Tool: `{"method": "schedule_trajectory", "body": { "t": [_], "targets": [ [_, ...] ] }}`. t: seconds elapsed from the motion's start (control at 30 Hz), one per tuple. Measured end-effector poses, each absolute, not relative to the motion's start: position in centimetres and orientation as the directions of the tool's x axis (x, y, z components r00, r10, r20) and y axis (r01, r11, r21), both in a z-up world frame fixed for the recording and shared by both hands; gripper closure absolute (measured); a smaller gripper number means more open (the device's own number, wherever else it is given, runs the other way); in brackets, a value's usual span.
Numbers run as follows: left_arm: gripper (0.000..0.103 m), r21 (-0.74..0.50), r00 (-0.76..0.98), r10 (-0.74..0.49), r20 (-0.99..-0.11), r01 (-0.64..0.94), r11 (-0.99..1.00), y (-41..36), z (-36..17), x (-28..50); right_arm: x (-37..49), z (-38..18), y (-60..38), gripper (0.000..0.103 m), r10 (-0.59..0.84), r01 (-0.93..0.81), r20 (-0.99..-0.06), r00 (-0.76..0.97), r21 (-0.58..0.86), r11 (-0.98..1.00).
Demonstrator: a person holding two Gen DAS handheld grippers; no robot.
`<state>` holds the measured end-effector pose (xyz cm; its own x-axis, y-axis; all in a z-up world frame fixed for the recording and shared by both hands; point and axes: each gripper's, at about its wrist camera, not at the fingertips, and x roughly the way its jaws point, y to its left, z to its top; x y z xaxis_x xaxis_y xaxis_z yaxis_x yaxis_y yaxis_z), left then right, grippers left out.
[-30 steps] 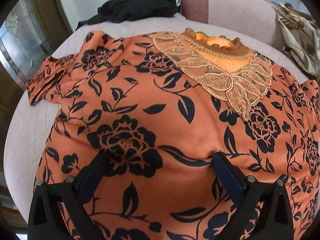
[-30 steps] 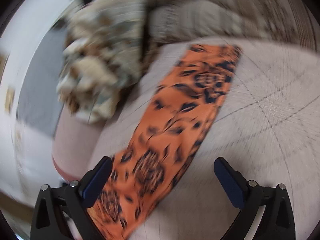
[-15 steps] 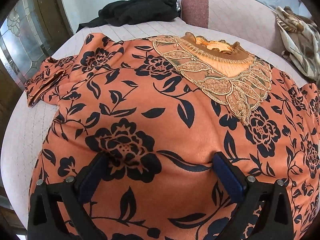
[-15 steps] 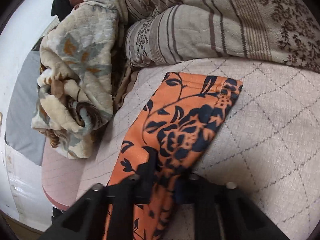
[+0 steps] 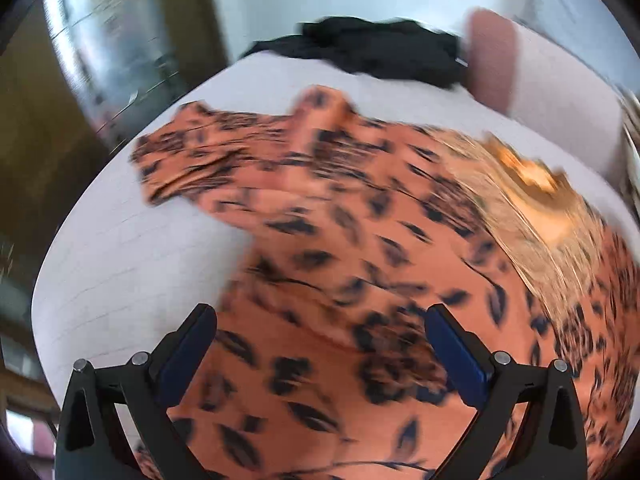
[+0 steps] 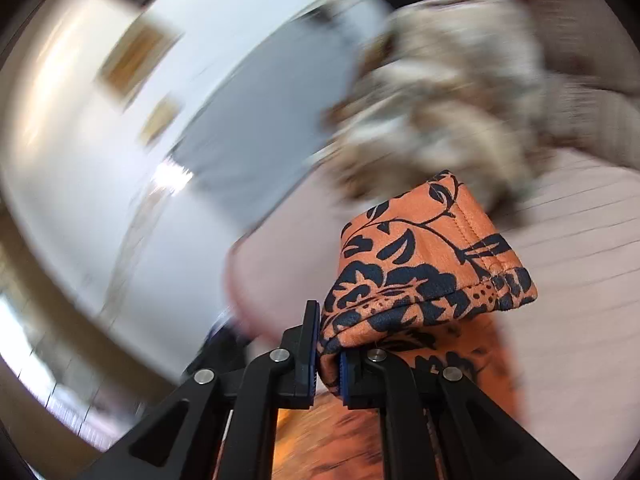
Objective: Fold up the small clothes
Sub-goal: 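Grasp the sleeve cuff with the right tool and fold it across the dress body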
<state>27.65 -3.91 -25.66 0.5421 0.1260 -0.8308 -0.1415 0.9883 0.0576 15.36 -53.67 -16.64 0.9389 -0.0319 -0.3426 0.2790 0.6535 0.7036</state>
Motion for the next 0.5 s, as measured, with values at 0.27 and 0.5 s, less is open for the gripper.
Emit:
{"method": "schedule_trajectory", "body": {
  "t": [0.27, 0.5],
  "targets": [
    [0.0, 0.143, 0.537, 0.268, -0.8, -0.264, 0.954, 1.7, -25.1, 28.8, 24.3, -19.2, -33.5, 0.091, 0.283, 0.098, -0.401, 0.871, 0.708, 0.7],
    [0.0, 0.088, 0.494, 0.276, -0.824, -0.37, 0.925, 5.7, -25.3, 30.0, 28.9, -28.8, -22.4, 0.005, 0.59, 0.094, -0.502, 0.633, 0.805, 0.585]
  ]
}}
